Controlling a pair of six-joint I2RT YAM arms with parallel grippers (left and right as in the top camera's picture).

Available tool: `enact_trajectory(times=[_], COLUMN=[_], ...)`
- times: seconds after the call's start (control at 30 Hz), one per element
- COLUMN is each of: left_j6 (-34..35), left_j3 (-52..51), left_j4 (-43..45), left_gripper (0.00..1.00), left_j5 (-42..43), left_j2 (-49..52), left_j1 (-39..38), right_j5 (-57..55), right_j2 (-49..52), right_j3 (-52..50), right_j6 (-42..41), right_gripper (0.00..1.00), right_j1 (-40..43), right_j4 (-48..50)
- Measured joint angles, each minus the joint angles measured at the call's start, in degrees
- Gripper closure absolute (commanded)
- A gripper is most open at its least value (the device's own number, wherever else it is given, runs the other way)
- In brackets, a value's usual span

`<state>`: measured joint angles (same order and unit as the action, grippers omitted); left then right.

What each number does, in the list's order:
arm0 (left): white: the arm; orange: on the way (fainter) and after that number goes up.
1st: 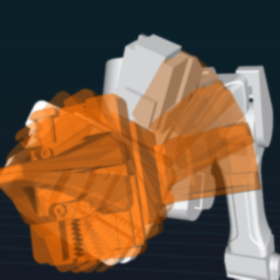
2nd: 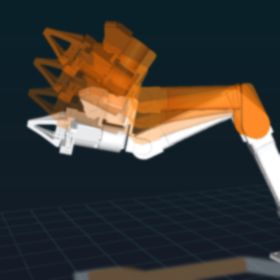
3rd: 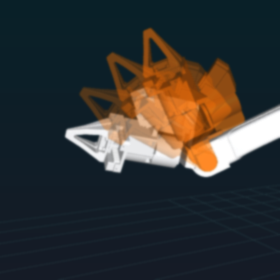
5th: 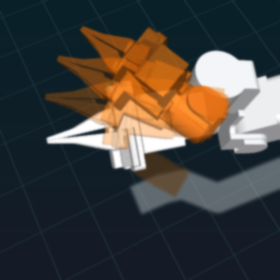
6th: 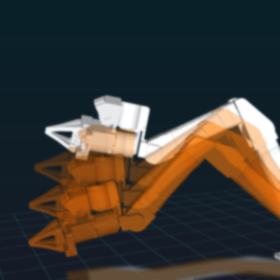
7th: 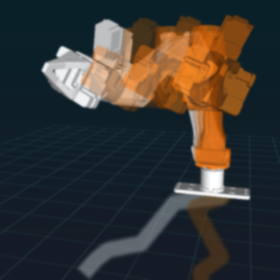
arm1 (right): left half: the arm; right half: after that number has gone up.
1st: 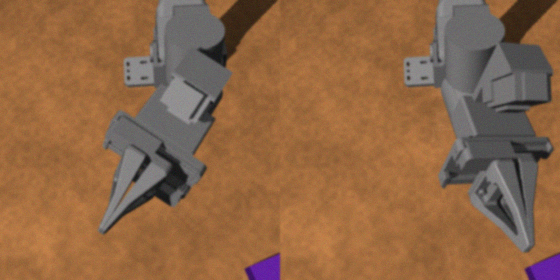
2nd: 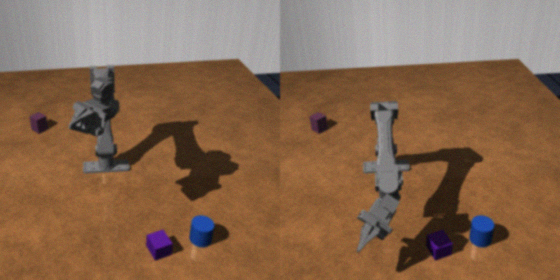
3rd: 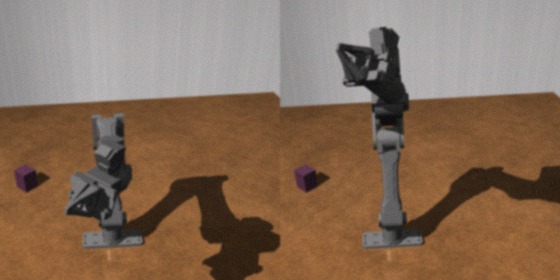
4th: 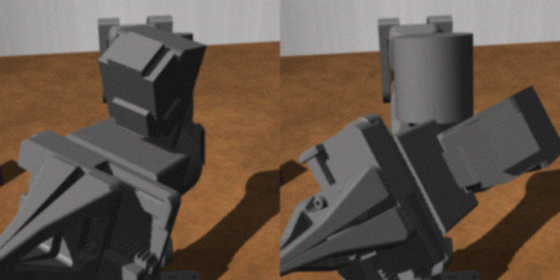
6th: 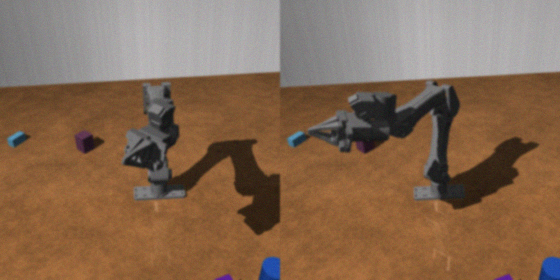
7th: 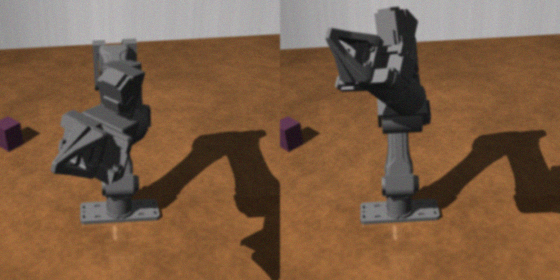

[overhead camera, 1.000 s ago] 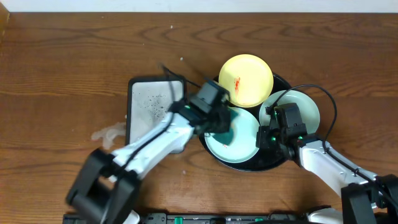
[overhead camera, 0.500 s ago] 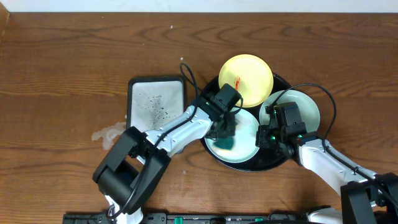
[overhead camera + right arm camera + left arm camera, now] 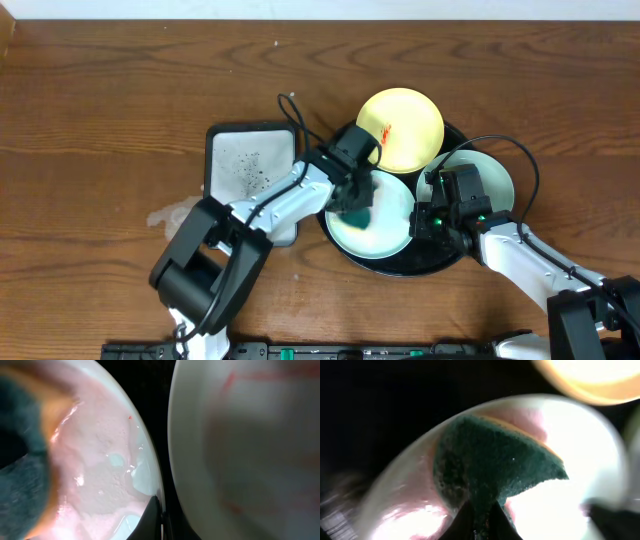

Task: Clean dirty plates on tray and stack at the side
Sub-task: 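Scrub the red stain on the front green plate with the sponge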

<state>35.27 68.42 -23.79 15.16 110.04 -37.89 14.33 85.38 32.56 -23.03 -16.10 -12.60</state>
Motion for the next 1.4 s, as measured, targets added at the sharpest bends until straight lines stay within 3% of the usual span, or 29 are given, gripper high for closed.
enact_trajectory(times=[0.2, 0.53, 0.73, 0.97, 1.17, 1.4], left_j6=[2.3, 2.5, 2.4, 1.2, -1.0, -0.8], left_j3=[0.0, 0.9, 2.6, 3.7, 3.5, 1.8], left_j4=[6.3, 4.7, -4.4, -16.7, -15.1, -5.5], left_gripper=[0.92, 0.93, 0.93, 0.92, 0.93, 0.93], left_j5=[6.7, 9.8, 9.9, -2.1, -7.7, 0.0], left_j2=[2.3, 2.9, 2.9, 0.0, -1.1, 0.5], left_j1=[-1.4, -5.2, -2.3, 2.0, 1.3, 1.6], right_j5=[-0.1, -0.5, -0.4, 0.0, 1.0, 1.1], right_j2=[0.0, 0.0, 0.0, 0.0, 0.2, 0.2], right_j3=[0.0, 0.1, 0.1, 0.1, 0.1, 0.1], right_j6=[0.0, -0.5, -0.5, -0.7, -1.6, -2.3], right_gripper=[0.99, 0.99, 0.99, 0.99, 0.99, 0.99], right_j1=[0.0, 0.0, 0.0, 0.0, -0.5, -0.5], right_j4=[0.0, -0.1, -0.2, -0.2, -0.2, -0.3])
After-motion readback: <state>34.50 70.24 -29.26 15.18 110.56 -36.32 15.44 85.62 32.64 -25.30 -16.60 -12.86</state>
